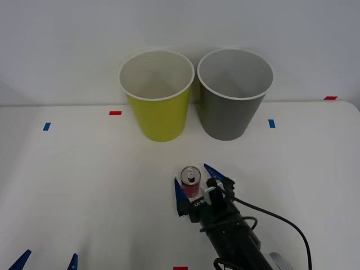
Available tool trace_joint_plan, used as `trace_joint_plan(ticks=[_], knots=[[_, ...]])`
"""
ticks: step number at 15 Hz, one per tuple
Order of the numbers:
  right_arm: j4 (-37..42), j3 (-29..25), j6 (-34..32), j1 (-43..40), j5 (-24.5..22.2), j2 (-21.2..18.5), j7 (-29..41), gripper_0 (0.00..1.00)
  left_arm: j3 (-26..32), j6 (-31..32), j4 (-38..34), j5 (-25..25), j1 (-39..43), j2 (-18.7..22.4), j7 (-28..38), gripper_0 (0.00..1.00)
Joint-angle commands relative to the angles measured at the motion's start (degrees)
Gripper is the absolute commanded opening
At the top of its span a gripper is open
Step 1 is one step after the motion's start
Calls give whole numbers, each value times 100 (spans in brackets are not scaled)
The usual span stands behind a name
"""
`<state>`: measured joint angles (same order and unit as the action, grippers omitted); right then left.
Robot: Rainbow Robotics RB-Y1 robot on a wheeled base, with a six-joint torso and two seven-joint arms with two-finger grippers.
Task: Put cans in the gray bin and PET bottles in the light green bin.
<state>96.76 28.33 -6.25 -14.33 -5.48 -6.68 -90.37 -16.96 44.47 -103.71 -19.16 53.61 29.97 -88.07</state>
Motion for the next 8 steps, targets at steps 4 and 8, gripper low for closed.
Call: trace_joint_plan(ticks=[4, 8], knots=[[1, 23, 98, -9, 126, 9, 143, 0, 0, 0, 0, 0, 0, 0, 0, 100], [792, -12, 1381, -9, 196, 9, 204, 0, 0, 0, 0, 0, 0, 0, 0, 100]])
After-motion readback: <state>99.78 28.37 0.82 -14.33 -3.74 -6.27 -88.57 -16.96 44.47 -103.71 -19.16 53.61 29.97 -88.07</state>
